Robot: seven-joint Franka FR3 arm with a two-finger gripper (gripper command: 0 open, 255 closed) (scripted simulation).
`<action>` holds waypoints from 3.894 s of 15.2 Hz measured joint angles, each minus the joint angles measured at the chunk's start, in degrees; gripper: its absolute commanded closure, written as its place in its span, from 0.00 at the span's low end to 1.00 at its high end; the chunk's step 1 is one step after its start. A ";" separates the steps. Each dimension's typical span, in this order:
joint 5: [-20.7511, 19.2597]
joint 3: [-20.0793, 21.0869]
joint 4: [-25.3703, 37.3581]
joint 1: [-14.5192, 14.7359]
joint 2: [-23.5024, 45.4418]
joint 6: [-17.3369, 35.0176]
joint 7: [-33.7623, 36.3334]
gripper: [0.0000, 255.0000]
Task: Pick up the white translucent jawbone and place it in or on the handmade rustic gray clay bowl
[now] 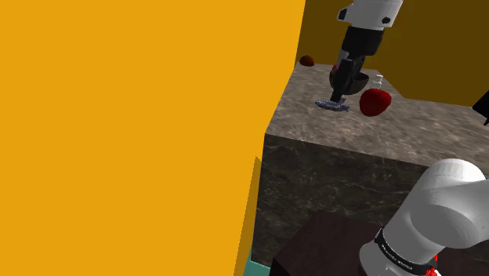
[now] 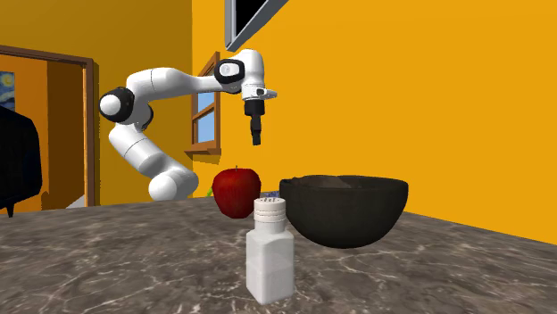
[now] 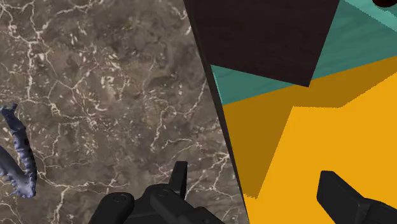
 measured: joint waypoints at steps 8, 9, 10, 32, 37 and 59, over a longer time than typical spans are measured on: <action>-6.74 -5.46 -2.83 -1.23 3.32 5.53 -8.91 0.00; -7.70 -6.15 -3.66 -1.40 3.53 6.55 -10.09 0.00; -8.80 -7.12 -3.73 -1.63 4.46 7.61 -11.53 0.00; -21.06 -22.49 0.29 -4.50 28.47 31.06 -32.51 0.00; -21.17 -22.78 -0.51 -4.59 28.89 32.35 -32.50 0.00; -20.59 -21.98 3.95 -4.31 27.71 26.77 -33.31 1.00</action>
